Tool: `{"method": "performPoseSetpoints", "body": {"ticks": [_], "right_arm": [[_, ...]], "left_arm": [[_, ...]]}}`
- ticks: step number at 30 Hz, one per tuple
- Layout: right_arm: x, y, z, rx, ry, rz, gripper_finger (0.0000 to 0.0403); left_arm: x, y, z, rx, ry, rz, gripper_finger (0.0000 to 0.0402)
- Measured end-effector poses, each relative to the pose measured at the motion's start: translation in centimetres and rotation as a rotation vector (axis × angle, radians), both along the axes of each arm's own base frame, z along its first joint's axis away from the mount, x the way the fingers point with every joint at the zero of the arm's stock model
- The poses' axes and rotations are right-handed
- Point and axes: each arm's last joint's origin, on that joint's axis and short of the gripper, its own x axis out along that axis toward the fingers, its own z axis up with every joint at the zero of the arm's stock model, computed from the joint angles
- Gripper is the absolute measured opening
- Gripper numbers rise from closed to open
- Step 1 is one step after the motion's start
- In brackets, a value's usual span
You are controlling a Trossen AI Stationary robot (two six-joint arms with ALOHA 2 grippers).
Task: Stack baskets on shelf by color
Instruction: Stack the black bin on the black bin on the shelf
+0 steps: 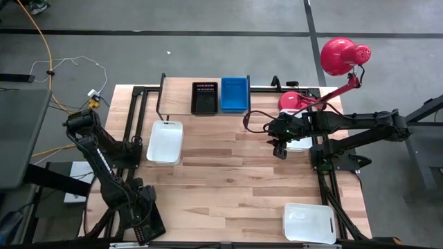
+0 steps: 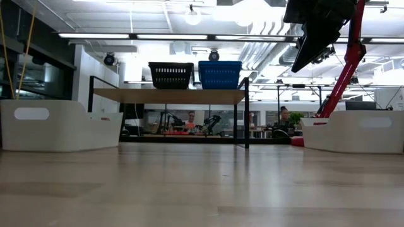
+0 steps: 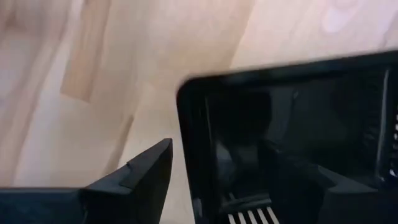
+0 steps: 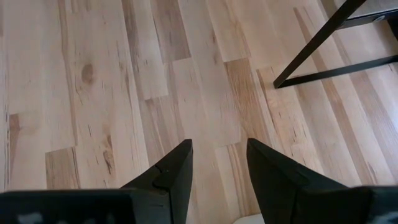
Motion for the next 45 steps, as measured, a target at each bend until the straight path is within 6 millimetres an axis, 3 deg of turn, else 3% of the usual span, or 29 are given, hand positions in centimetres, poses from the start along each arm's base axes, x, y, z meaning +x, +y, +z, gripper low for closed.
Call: {"method": "performPoseSetpoints", "body": {"ticks": [5,12,18,21,27,34,39,45], "right_arm": [[0.0,0.0,0.0,0.0,0.0,0.0,0.0139],[0.0,0.0,0.0,0.0,0.0,0.0,0.0139],[0.0,0.0,0.0,-0.001,0.0,0.001,0.0139],[0.1,0.0,0.0,-0.001,-0.007,0.0,0.0139],[0.3,0.0,0.2,-0.006,-0.033,0.006,0.0139],[0.7,0.0,0.5,-0.03,-0.085,0.035,0.0139],[0.8,0.0,0.7,-0.031,-0.105,0.034,0.0139],[0.9,0.0,0.7,-0.031,-0.108,0.034,0.0139]], "left_arm": [[0.4,0.3,0.0,-0.011,0.024,-0.033,0.0173],[0.8,0.5,0.1,-0.06,0.089,-0.103,0.0015],[1.4,1.6,1.9,-0.061,0.048,-0.146,0.0003],[1.7,2.8,4.4,-0.018,-0.002,-0.154,0.0002],[2.5,6.7,11.4,0.134,-0.164,-0.157,0.0],[5.6,12.1,18.4,0.411,-0.324,-0.263,0.0],[8.0,16.6,22.4,0.64,-0.324,-0.312,0.0],[9.7,21.3,28.7,0.915,-0.361,-0.295,0.0]]}}
